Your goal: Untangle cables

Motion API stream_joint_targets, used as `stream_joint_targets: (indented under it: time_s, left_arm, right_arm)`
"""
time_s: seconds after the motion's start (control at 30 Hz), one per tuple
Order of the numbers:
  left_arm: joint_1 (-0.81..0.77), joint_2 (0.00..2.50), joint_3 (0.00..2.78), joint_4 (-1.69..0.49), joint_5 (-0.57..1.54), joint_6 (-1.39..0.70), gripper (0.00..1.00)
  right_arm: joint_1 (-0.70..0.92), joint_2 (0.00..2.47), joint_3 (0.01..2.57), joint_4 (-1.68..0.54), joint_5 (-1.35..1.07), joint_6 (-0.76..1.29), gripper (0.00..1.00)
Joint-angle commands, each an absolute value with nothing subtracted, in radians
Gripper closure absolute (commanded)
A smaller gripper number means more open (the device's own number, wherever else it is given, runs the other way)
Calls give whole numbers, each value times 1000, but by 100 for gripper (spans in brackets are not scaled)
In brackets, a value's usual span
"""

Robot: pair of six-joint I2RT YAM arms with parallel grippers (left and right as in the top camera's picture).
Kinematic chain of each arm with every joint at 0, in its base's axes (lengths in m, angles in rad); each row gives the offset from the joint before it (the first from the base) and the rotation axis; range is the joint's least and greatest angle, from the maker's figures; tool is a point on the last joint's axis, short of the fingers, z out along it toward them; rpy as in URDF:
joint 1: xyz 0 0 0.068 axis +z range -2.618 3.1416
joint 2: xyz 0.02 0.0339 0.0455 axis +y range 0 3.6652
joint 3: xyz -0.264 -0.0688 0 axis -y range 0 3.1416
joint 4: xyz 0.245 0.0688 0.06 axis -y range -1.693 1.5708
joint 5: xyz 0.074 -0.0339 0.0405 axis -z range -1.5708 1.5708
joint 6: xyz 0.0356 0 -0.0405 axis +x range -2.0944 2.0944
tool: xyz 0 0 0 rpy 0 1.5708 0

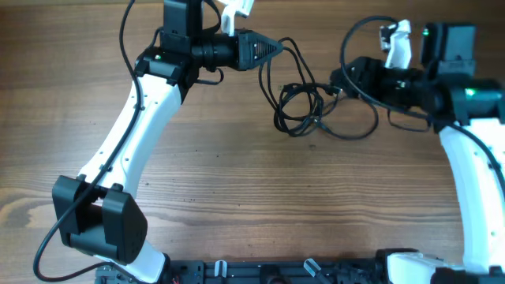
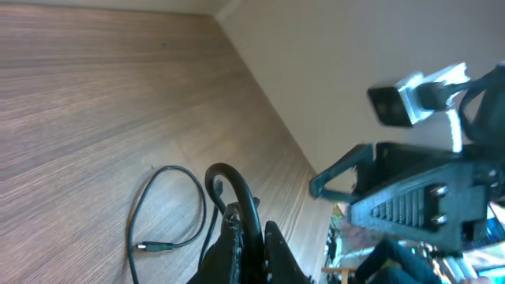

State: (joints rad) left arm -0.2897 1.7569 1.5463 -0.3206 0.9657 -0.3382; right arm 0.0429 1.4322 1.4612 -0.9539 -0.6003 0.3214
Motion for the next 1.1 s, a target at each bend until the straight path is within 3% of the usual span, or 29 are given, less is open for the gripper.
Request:
stream_joint_targets:
  time_s: [0.0,0.2,0.57,0.63,0.67,0.73,0.8,0.87,1.07]
  left_arm:
    - [-290,1755,1554,-317,923,-419,90]
    - [-291,1755,1554,-317,861,-514,93]
    - [-291,1755,1554,-317,859,-632,93]
    - [-291,1755,1554,-318,859,-667,92]
    - [-291,1755,1554,-318,859,-669,92]
    - [-291,1755,1554,-318,859,-669,93]
    - [-291,1755,1554,-318,854,-667,95]
    - [-290,1755,1554,-369,742,-659,96]
    - [-290,1755,1554,-703,-20,-660,96]
  right_arm:
    - [104,1489,1462,-962,-585,352,37]
    - [216,1571,1461,-913,-572,460,45]
    - [333,1761,1461,-665,-513,705,45]
    - [333,1787,1461,-633,-512,711,50]
    - [333,1795,1461,-614,-512,710,61]
    - [329,1801,1461,-591,-498,706,95]
    - [314,1793,1461,-591,-503,679,96]
    - [274,1755,1461,-612,-538,604,96]
    - [84,1560,1461,-731,-636,437,96]
